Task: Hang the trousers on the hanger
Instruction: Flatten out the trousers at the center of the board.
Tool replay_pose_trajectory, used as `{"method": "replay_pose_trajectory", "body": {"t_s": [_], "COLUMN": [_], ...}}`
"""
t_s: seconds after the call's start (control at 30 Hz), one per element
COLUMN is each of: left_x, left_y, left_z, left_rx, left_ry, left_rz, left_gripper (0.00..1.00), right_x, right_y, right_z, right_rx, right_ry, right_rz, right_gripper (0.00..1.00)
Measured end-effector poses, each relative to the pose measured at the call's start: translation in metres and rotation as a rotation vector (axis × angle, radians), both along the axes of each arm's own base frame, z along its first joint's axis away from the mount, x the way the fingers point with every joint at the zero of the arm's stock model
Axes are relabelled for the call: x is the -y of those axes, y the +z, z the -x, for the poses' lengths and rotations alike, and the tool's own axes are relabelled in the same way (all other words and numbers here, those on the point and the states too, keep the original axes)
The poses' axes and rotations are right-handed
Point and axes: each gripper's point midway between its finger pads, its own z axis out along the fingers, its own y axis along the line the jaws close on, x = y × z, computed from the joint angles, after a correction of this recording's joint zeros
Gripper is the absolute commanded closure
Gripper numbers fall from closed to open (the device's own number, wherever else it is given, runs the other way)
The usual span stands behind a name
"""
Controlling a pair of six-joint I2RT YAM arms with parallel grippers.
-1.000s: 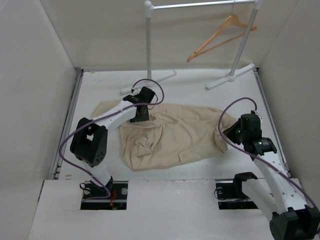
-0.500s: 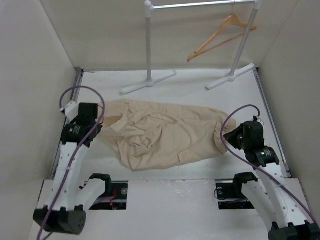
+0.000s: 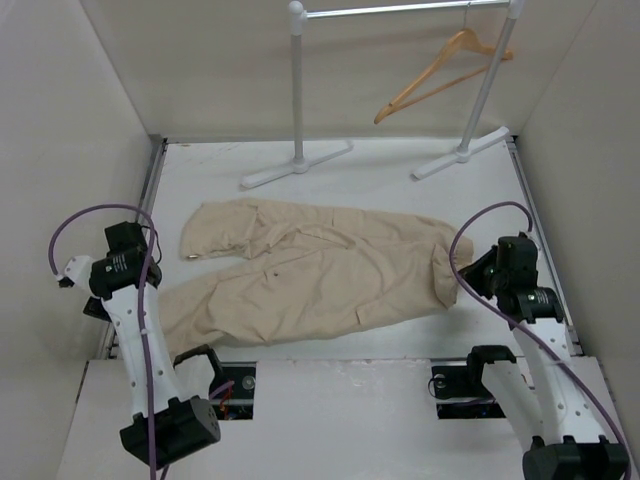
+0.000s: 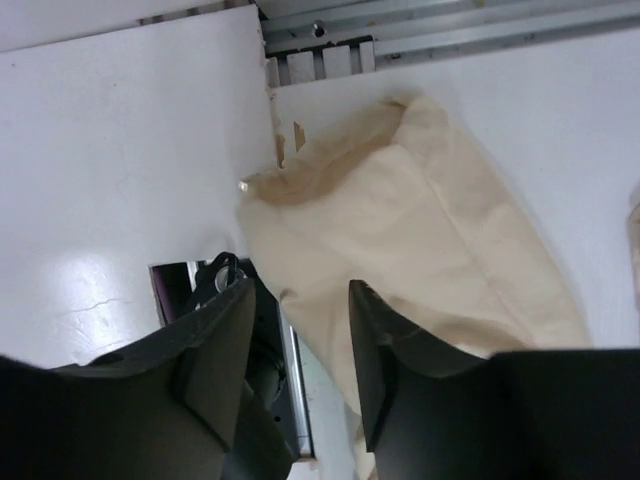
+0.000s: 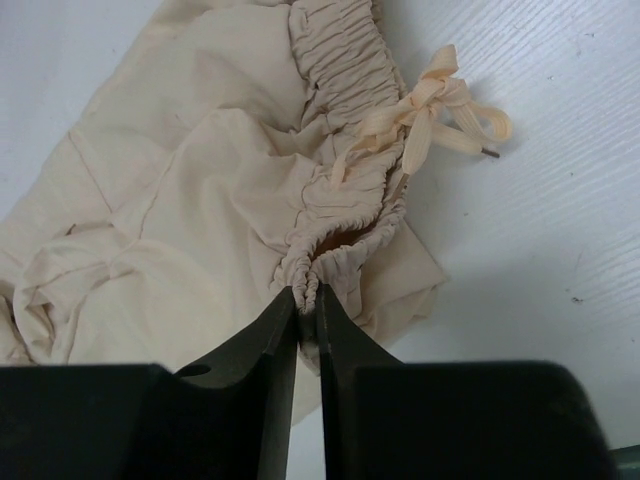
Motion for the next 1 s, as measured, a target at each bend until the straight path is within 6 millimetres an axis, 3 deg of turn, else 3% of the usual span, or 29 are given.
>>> {"method": "replay_pose_trajectory", "body": {"t_s": [0.1, 0.17, 0.23, 0.37, 0.47, 0.6, 0.8, 1.0], "left_x": [-0.002, 0.005, 0.025, 0.077, 0.102, 0.11, 0.104, 0.085], "left_y": [0.007, 0.012, 0.011, -0.021, -0.062, -0.092, -0.115, -0.153], "left_z": [-0.007, -0.032, -0.066, -0.142, -0.178, -0.208, -0.244, -0.234], "left_rx": [0.024, 0.071, 0.114, 0.151, 0.15, 0.179, 0.268, 0.232], "left_ry": [-0.023, -0.115, -0.249, -0.428, -0.452, -0.414, -0.355, -0.249], "left_rz": [-0.028, -0.029, 0.008, 0.135, 0.221, 0.297, 0.329, 0.345], "left_gripper": [0.49, 0.48, 0.48, 0.49, 0.49, 0.49, 0.5, 0.54], "right_x": [0.0, 0.0, 0.0, -0.001, 0.0, 0.004, 0.007, 0.005], "right_y": [0.004, 0.004, 0.003, 0.0, 0.002, 0.014, 0.027, 0.025], "right_z": [-0.001, -0.002, -0.002, -0.003, -0.004, -0.007, -0.011, -0.01], "right_rx": [0.004, 0.001, -0.007, -0.023, -0.019, 0.006, 0.042, 0.032], "right_ry": [0.004, 0.006, 0.009, 0.017, 0.018, 0.013, 0.022, 0.058], "right_rz": [0.005, 0.006, 0.006, 0.01, 0.022, 0.042, 0.068, 0.095], "right_gripper": [0.73, 0.73, 0.72, 0.64, 0.45, 0.28, 0.19, 0.18]}}
